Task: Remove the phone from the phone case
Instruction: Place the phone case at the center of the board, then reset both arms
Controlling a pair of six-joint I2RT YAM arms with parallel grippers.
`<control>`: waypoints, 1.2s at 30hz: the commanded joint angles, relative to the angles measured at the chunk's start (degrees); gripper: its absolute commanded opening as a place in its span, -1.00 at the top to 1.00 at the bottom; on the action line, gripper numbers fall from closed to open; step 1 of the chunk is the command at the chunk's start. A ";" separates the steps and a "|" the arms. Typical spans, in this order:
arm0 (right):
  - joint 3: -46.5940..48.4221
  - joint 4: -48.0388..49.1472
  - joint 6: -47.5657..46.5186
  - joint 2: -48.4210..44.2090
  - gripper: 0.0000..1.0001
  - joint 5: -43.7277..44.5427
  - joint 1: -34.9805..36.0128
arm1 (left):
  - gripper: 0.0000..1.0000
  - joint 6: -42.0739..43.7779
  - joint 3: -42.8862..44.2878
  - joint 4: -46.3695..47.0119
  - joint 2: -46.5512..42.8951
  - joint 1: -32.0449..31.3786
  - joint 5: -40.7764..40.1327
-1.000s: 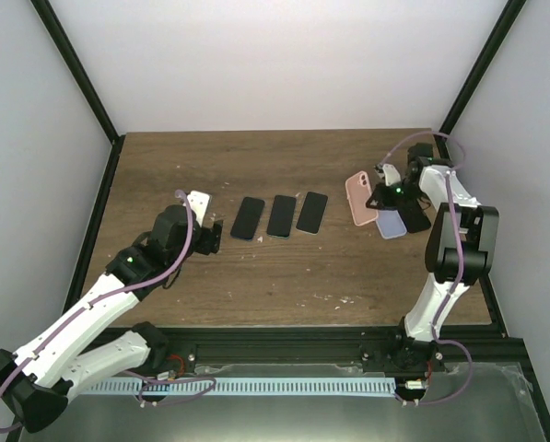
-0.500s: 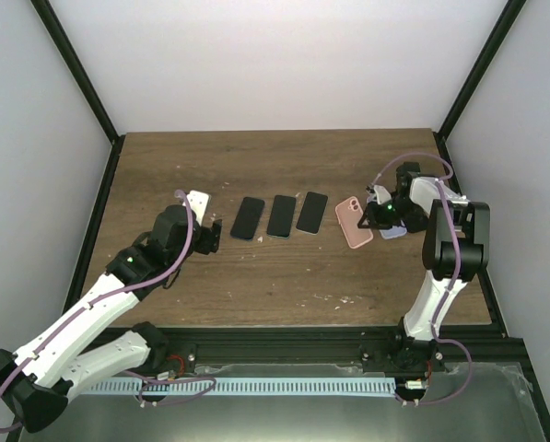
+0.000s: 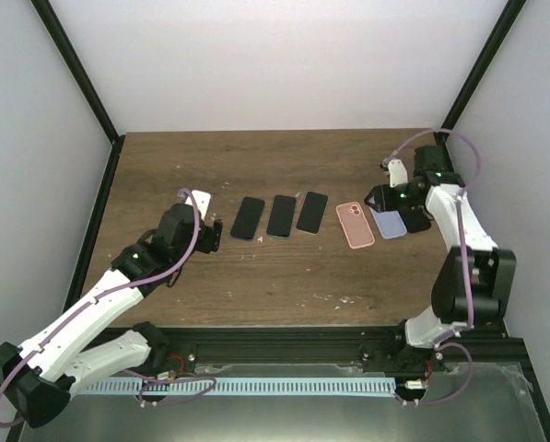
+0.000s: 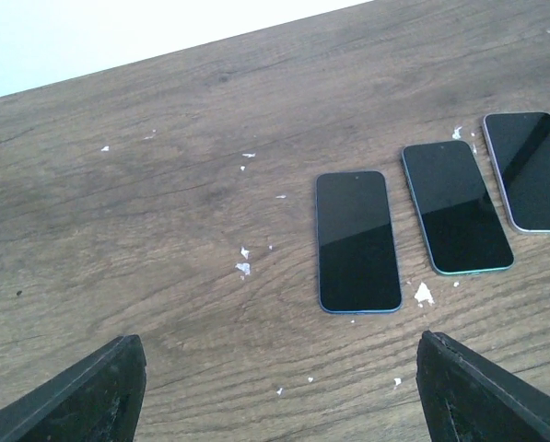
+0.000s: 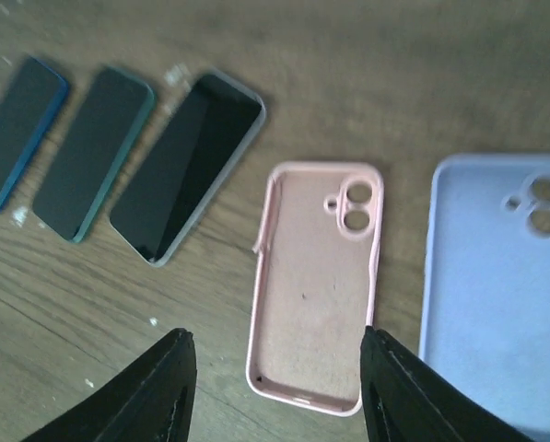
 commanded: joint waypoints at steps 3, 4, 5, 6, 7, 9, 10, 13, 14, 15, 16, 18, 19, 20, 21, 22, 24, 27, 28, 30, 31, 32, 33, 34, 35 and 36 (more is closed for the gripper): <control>-1.39 8.58 0.13 -15.90 -0.10 -0.57 -0.14 | -0.65 -1.04 0.05 0.24 0.63 0.33 -3.08; -2.01 11.16 1.42 -18.36 -0.15 0.29 -0.15 | -0.65 -1.14 0.01 0.24 0.59 0.34 -3.56; -3.12 14.08 2.56 -21.17 -0.22 0.80 -0.17 | -0.66 -1.31 0.01 0.30 0.56 0.42 -4.27; -4.51 17.41 4.34 -23.74 -0.38 1.19 -0.23 | -0.67 -1.62 0.11 0.21 0.48 0.54 -5.47; -7.19 21.87 5.77 -26.65 -0.66 1.49 -0.20 | -0.68 -1.92 0.17 0.06 0.33 0.59 -6.65; -11.90 29.34 8.35 -31.96 -0.99 0.34 -0.16 | -0.72 -2.41 0.02 0.30 -0.47 0.62 -8.12; -14.14 32.37 9.25 -34.52 -1.00 -0.86 -0.14 | -0.74 -2.65 0.04 0.43 -0.83 0.60 -8.34; -19.28 39.66 13.01 -40.54 -1.00 -1.52 -0.15 | -0.75 -3.92 0.52 1.49 -1.21 0.66 -9.35; -19.71 40.33 14.58 -41.45 -1.00 -0.15 -0.10 | -0.73 -4.18 0.93 1.59 -1.02 0.64 -9.66; -19.70 40.44 16.05 -41.78 -1.00 1.98 -0.14 | -0.71 -4.37 1.26 1.81 -0.84 0.64 -10.20; -19.91 40.91 17.84 -41.86 -1.00 6.07 -0.17 | -0.70 -4.65 1.52 1.89 -0.70 0.60 -10.95; -20.61 41.72 20.73 -42.30 -1.00 11.43 -0.23 | -0.69 -5.62 2.19 1.39 -0.63 0.63 -12.93; -21.09 42.06 21.60 -42.72 -1.00 12.71 -0.27 | -0.69 -5.95 2.48 1.23 -0.87 0.65 -14.06; -21.44 42.26 22.30 -43.23 -1.00 13.62 -0.39 | -0.69 -6.28 2.49 1.21 -1.39 0.63 -15.41; -21.52 42.26 22.66 -43.73 -1.00 13.96 -0.45 | -0.69 -6.68 2.43 1.46 -2.09 0.65 -16.84; -21.46 41.95 22.88 -43.97 -1.00 14.09 -0.49 | -0.69 -6.96 2.28 1.89 -2.96 0.62 -18.31; -21.20 41.07 22.56 -44.11 -1.00 13.41 -0.50 | -0.70 -7.38 1.47 3.15 -4.94 0.60 -20.62; -21.44 40.71 21.10 -43.95 -1.00 9.62 -0.50 | -0.71 -6.55 -0.31 5.77 -8.03 0.62 -21.91; -21.68 40.70 20.99 -43.89 -1.00 8.04 -0.50 | -0.71 -6.35 -0.64 6.33 -8.78 0.65 -21.89; -22.24 40.82 20.71 -43.70 -1.00 5.11 -0.49 | -0.72 -6.01 -1.05 6.85 -9.84 0.61 -21.82; -22.49 40.82 20.71 -43.55 -1.00 3.99 -0.50 | -0.72 -5.91 -1.16 6.91 -10.16 0.64 -22.12; -22.54 40.82 20.87 -43.38 -1.00 3.43 -0.50 | -0.72 -5.85 -1.25 6.96 -10.42 0.63 -22.34; -22.55 40.88 21.04 -43.14 -1.00 3.13 -0.50 | -0.72 -5.81 -1.34 7.08 -10.63 0.60 -22.55; -22.62 40.92 21.12 -42.83 -1.00 3.09 -0.50 | -0.72 -5.81 -1.42 7.09 -10.80 0.62 -22.62; -22.64 40.92 21.12 -42.61 -1.00 3.17 -0.49 | -0.72 -5.75 -1.44 7.09 -10.99 0.61 -22.58; -22.64 41.00 21.16 -42.47 -1.00 3.16 -0.50 | -0.71 -5.69 -1.44 7.14 -11.08 0.65 -22.49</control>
